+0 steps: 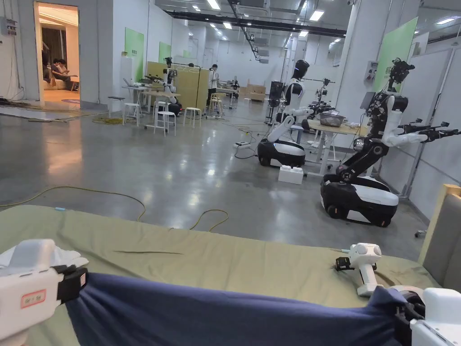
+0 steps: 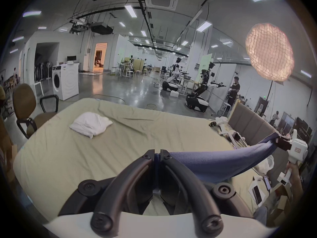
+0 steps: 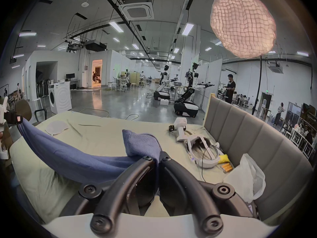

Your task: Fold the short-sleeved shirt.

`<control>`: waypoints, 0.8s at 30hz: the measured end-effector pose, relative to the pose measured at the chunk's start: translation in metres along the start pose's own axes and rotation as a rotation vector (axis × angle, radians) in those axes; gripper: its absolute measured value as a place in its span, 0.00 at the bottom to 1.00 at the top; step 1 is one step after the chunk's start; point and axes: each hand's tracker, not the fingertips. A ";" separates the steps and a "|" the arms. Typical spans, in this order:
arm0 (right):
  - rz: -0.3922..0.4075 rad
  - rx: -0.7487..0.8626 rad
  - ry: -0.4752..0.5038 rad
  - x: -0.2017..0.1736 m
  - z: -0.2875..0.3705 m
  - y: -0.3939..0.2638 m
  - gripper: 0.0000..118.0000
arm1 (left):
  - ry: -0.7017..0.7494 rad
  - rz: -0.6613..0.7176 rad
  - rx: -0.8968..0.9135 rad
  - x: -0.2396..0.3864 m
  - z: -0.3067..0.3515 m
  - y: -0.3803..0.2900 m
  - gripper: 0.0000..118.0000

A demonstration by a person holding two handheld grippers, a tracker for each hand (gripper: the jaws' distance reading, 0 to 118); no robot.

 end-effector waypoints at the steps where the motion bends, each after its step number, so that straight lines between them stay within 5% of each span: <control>1: -0.005 -0.004 -0.003 0.001 0.011 -0.008 0.03 | -0.001 -0.006 -0.007 -0.002 0.010 -0.009 0.06; 13: 0.056 -0.237 -0.036 -0.012 0.098 -0.129 0.03 | 0.037 -0.065 -0.288 -0.012 0.055 -0.115 0.06; 24: 0.001 -0.670 -0.007 -0.006 0.074 -0.236 0.03 | 0.093 -0.145 -0.683 -0.016 0.006 -0.212 0.06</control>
